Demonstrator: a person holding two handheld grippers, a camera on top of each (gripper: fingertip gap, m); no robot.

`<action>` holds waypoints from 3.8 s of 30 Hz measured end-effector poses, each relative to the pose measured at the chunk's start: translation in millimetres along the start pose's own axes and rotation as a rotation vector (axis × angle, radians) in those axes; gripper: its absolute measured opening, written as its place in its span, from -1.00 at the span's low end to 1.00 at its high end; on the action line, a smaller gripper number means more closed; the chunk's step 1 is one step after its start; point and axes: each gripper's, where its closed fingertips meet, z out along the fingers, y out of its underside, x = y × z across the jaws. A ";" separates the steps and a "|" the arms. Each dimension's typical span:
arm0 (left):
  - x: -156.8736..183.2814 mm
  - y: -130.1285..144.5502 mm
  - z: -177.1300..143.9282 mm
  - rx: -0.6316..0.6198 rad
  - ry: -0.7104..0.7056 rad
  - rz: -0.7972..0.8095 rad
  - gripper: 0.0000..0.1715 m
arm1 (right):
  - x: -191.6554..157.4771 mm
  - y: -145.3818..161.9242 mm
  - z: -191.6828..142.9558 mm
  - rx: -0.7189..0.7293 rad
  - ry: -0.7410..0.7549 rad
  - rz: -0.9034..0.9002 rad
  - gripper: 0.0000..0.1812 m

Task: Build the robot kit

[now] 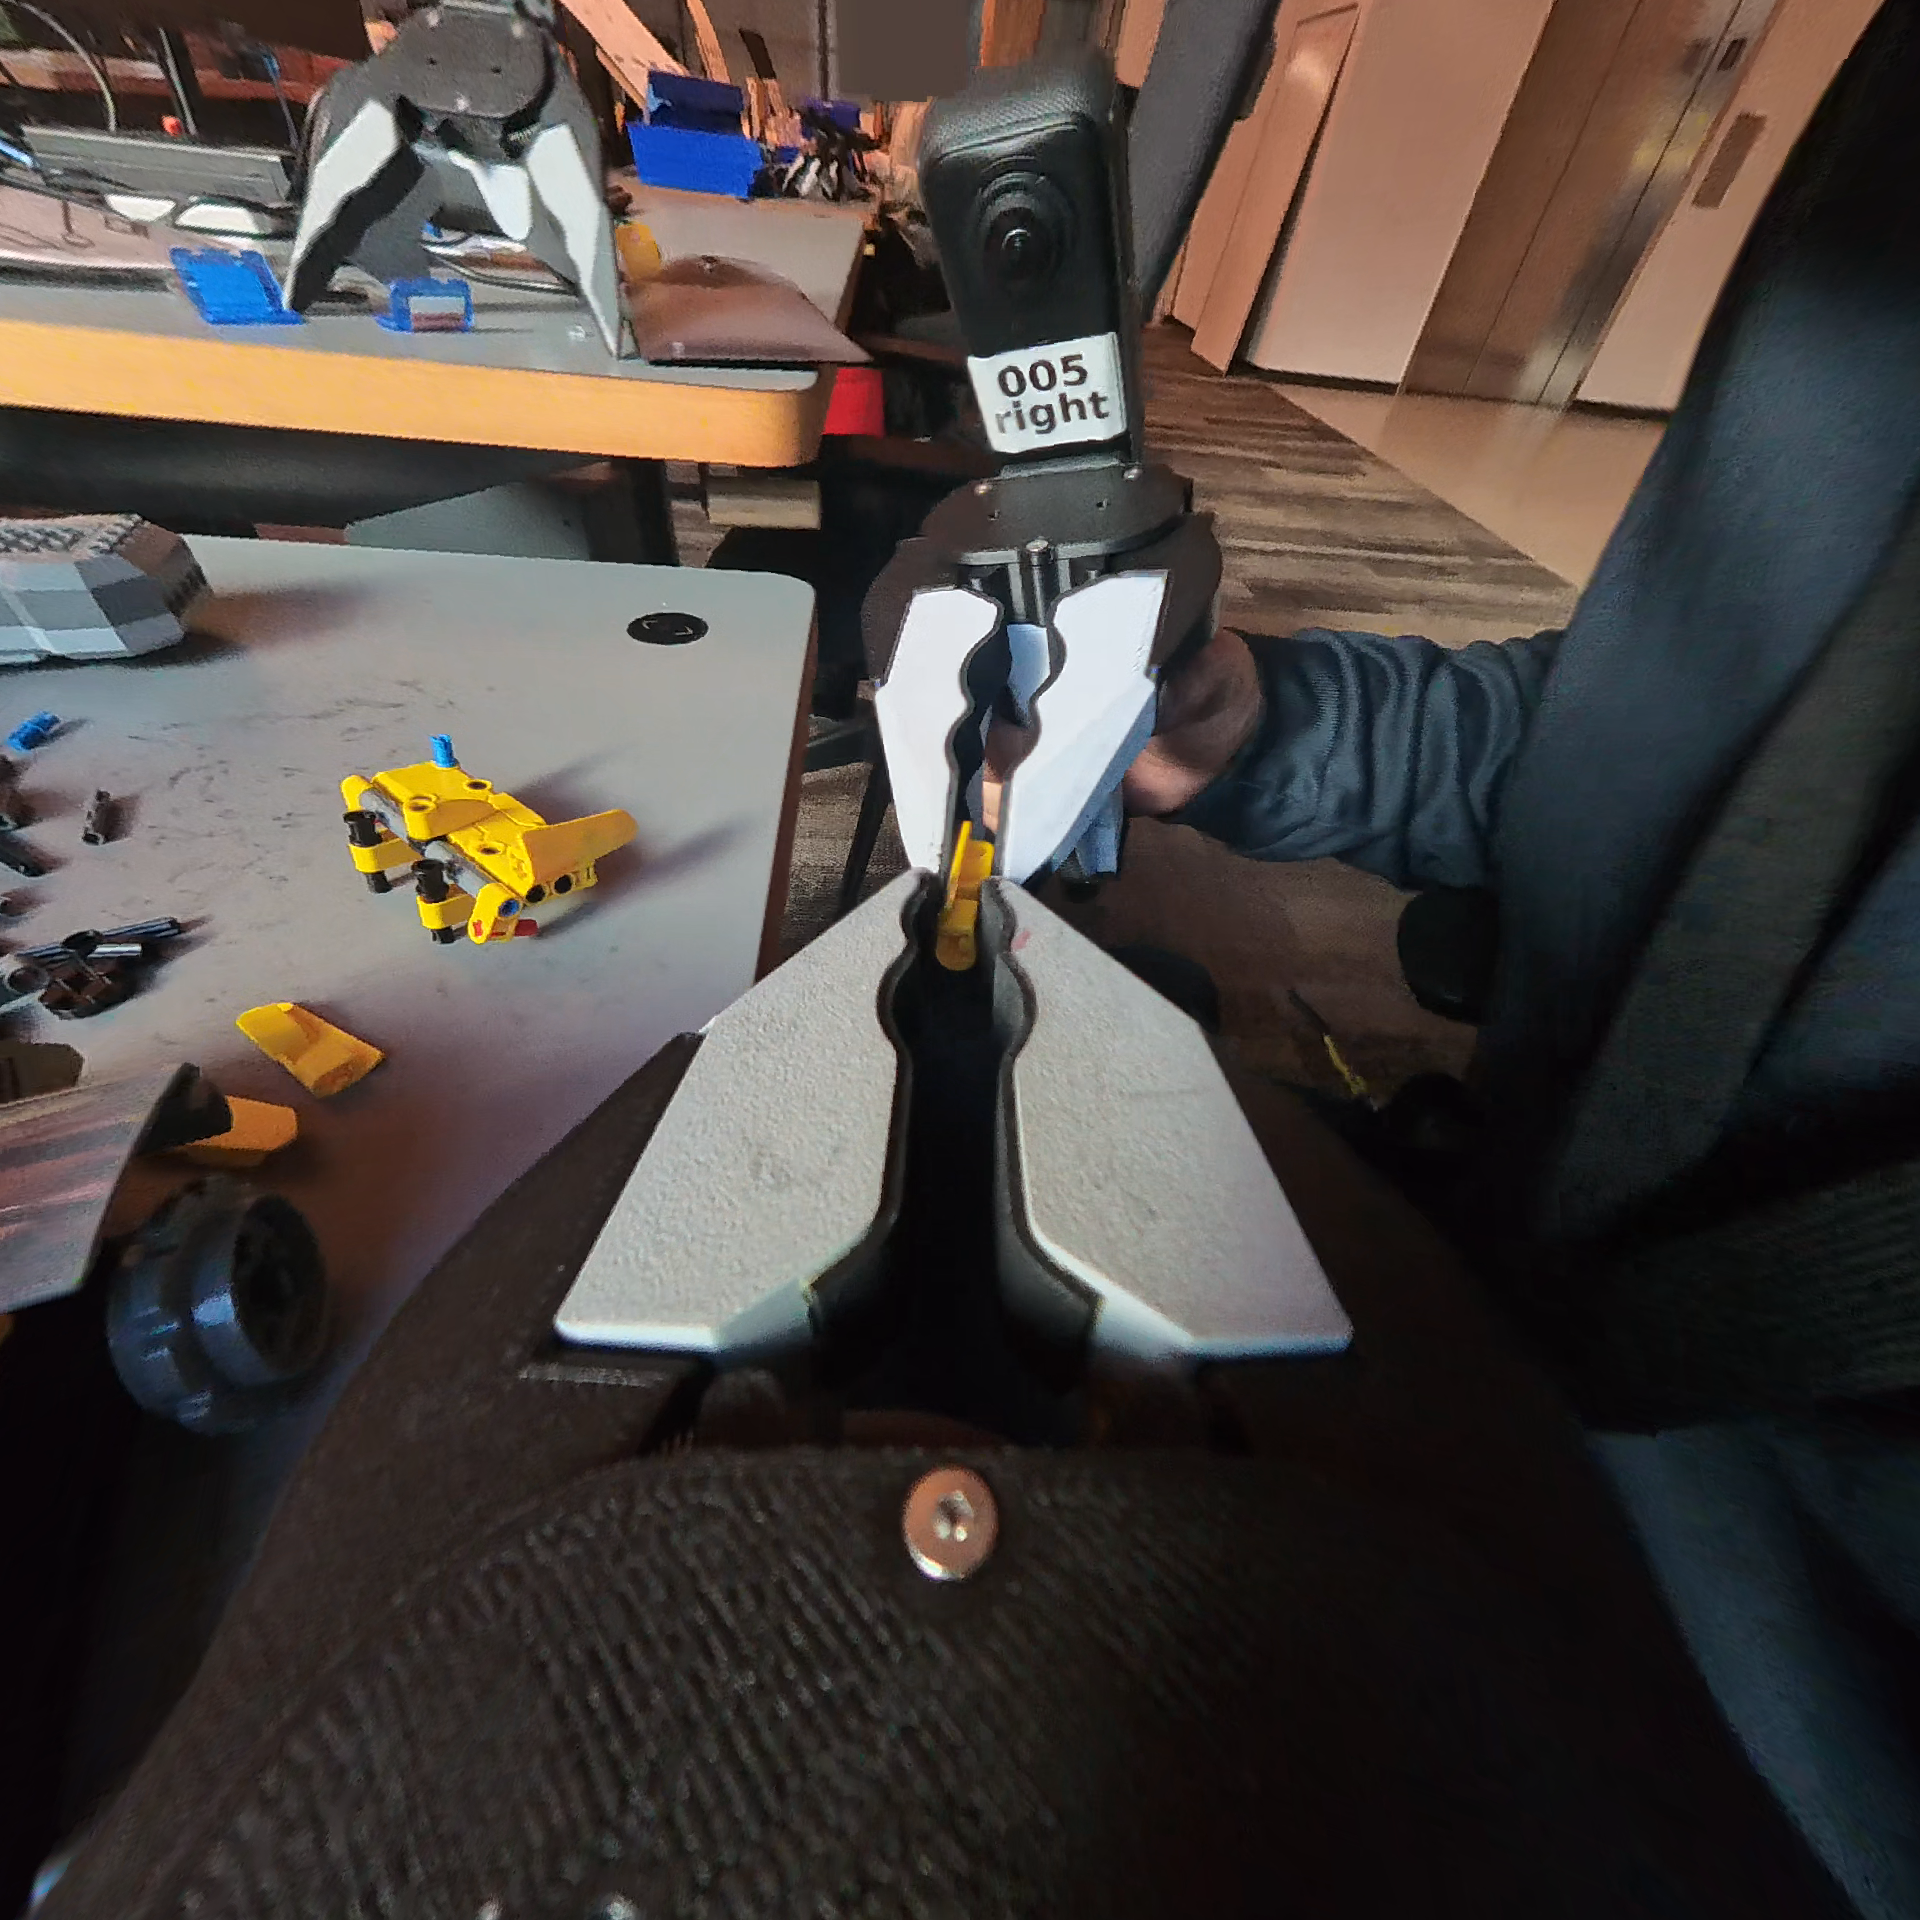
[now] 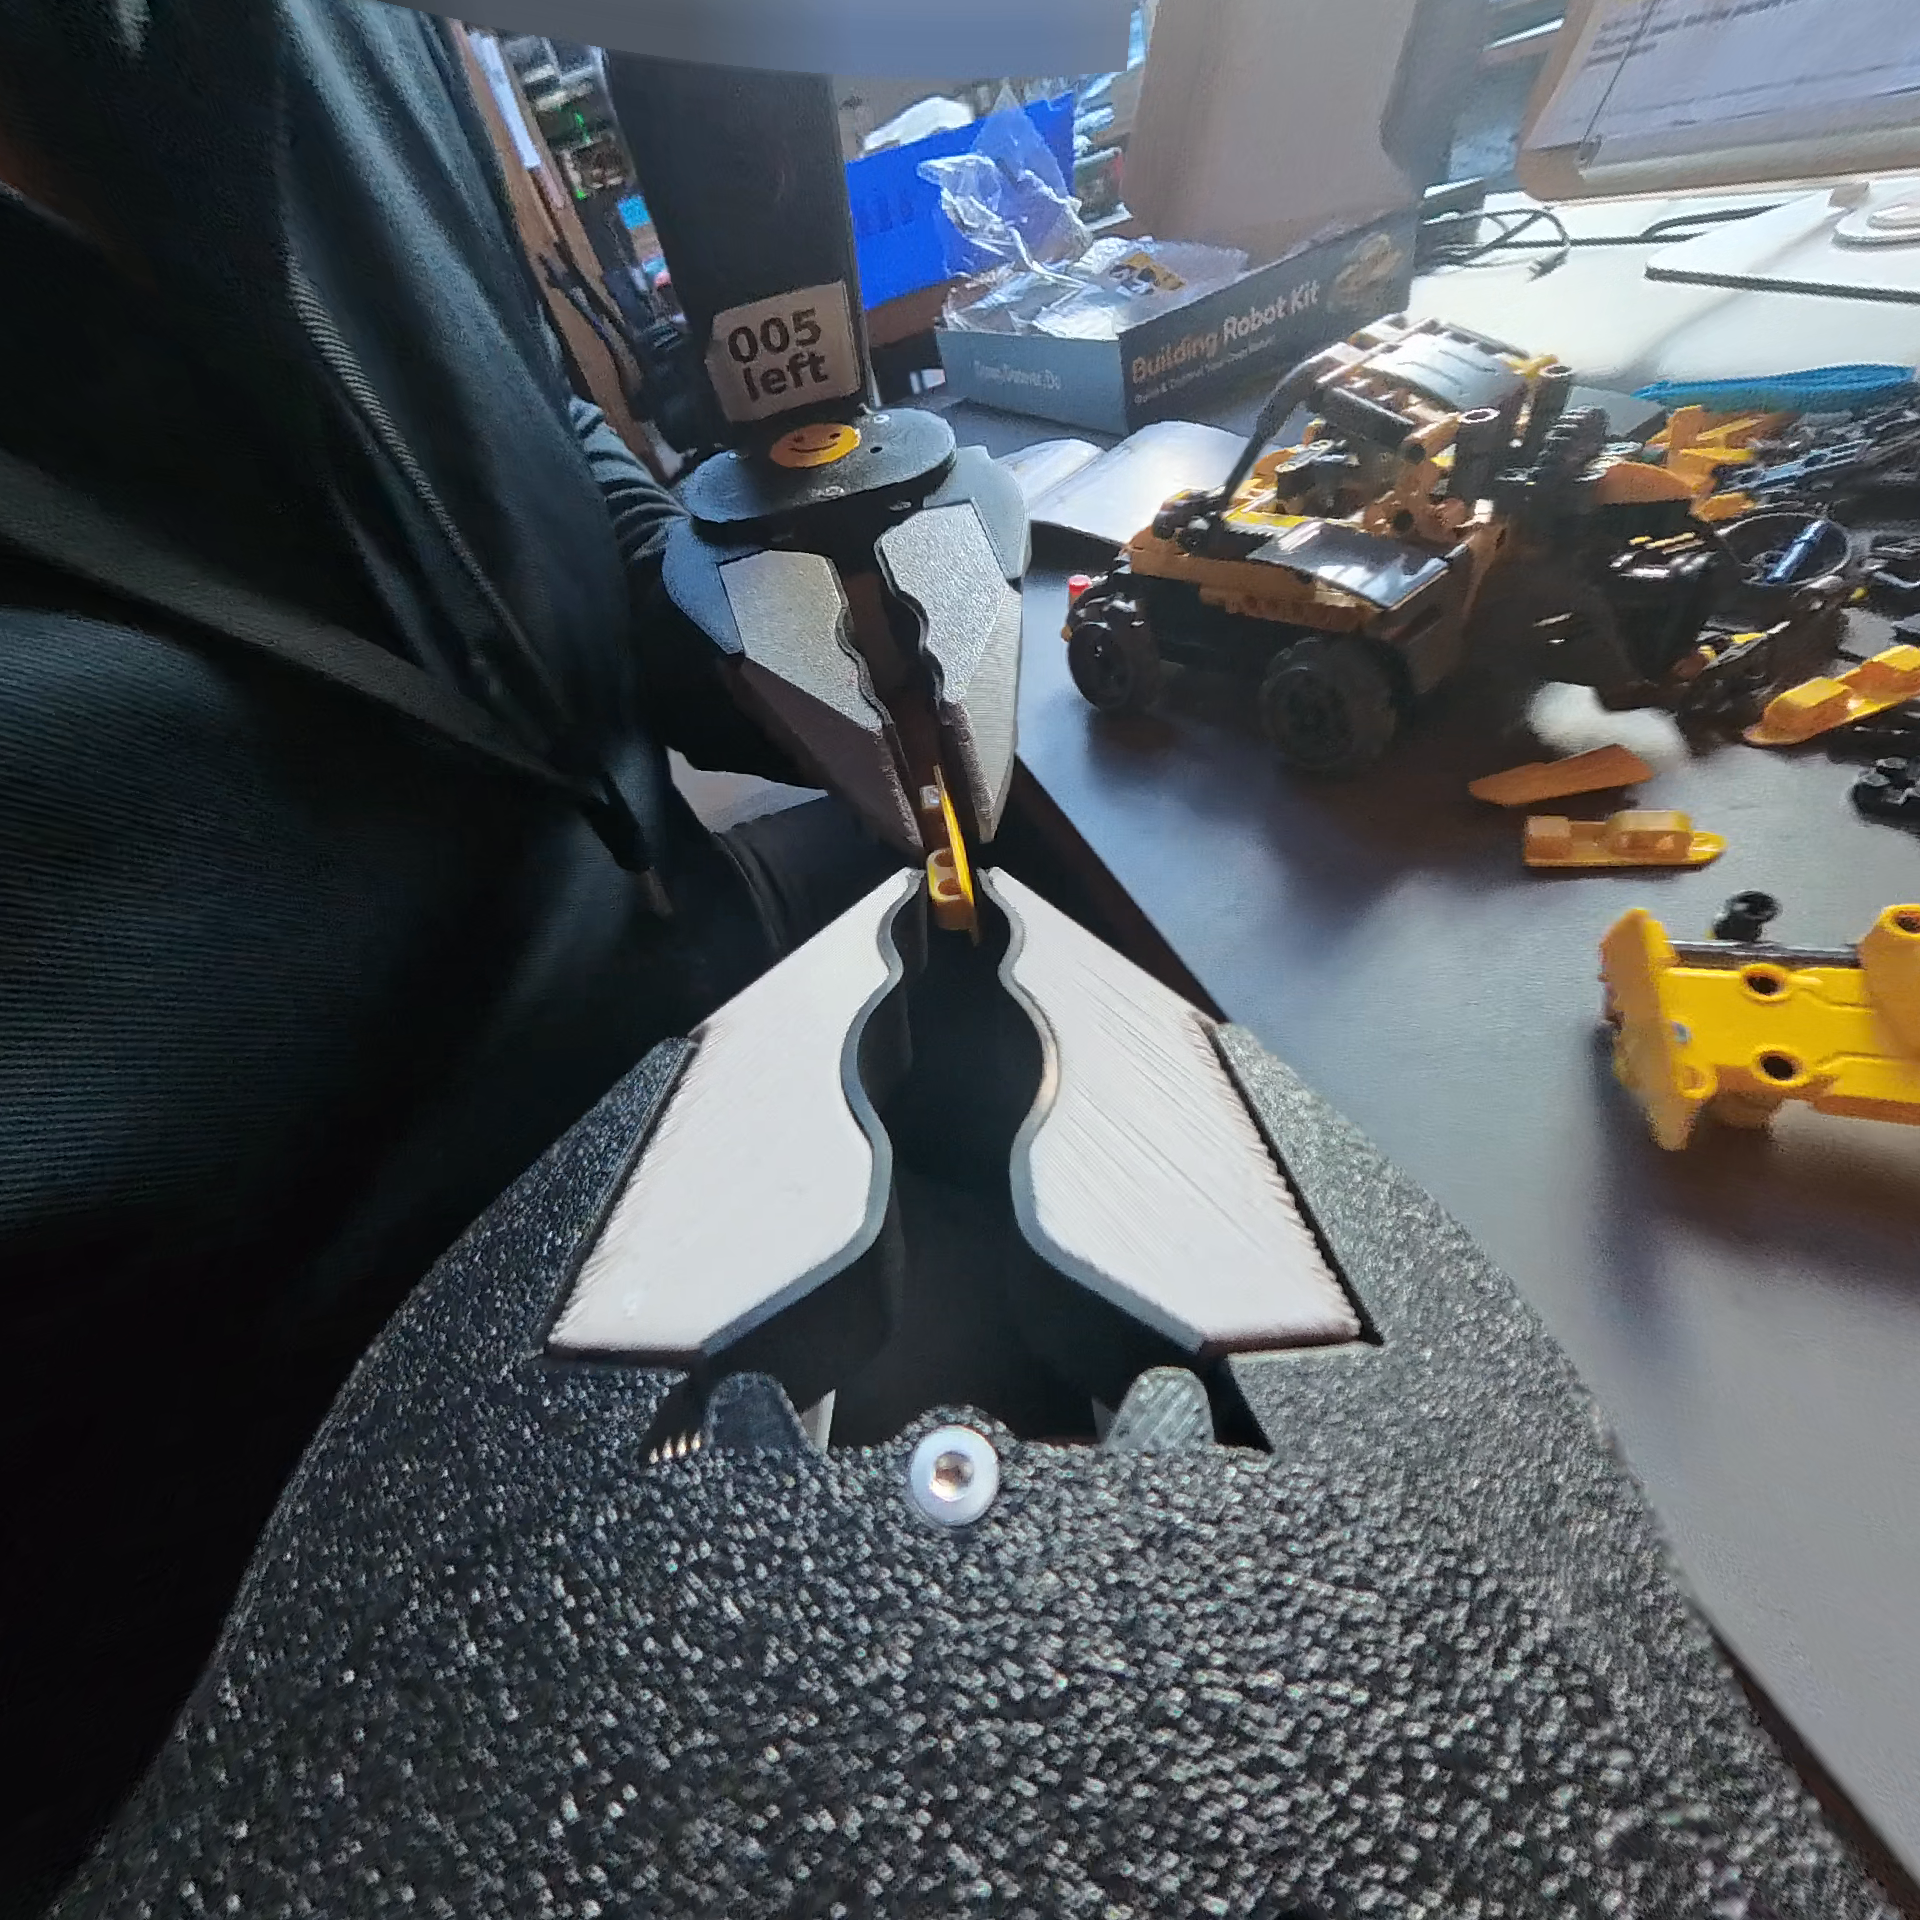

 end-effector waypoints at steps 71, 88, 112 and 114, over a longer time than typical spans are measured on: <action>-150.0 -0.6 74.8 -0.861 -0.211 0.090 -0.67 | 178.5 -7.4 -67.4 -0.201 0.374 0.280 -0.99; -137.2 -8.2 76.8 -0.825 -0.253 0.116 -0.47 | 145.6 4.0 -102.0 -0.117 0.484 0.248 -0.99; -92.5 -40.2 84.4 -0.612 0.057 -0.289 -0.47 | 120.5 -12.3 -138.8 0.007 0.575 0.185 -0.99; -81.2 -57.6 78.4 -0.543 0.183 -0.396 -0.47 | 117.4 -17.3 -142.5 0.026 0.571 0.180 -0.99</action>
